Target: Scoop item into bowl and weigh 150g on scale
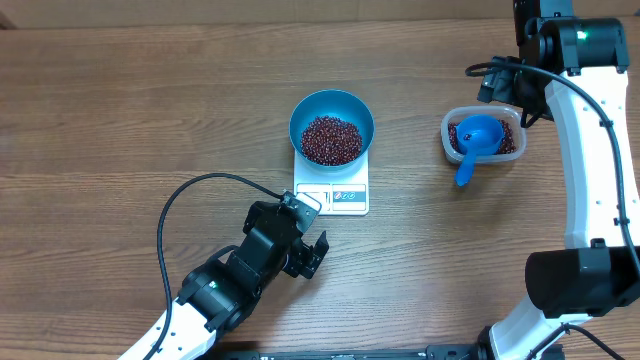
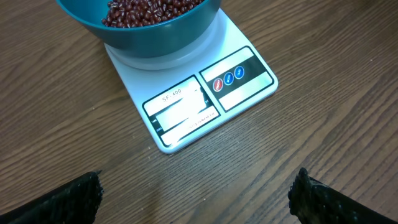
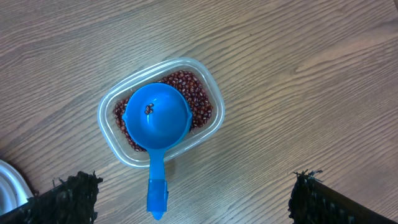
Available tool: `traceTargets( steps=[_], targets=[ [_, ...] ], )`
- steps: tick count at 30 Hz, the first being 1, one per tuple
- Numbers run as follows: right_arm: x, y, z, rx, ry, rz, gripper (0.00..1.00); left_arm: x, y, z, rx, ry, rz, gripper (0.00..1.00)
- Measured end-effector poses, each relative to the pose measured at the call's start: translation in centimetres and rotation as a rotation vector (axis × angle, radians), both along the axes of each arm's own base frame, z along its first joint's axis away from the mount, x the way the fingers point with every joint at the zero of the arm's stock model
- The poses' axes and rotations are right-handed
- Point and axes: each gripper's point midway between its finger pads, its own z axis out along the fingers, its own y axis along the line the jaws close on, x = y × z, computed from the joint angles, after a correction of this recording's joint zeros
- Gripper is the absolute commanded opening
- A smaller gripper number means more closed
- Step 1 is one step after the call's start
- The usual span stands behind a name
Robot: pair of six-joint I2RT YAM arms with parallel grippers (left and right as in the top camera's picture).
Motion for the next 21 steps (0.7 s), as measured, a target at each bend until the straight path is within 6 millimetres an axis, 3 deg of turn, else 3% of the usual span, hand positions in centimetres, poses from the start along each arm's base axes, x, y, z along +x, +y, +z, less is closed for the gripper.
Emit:
traceTargets(
  steps=[21],
  targets=[
    [-0.01,-0.01,0.0,0.0,0.0,0.0,1.0,-0.68,0.6,-0.91,0.035,0.04,0.0,1.0]
  ],
)
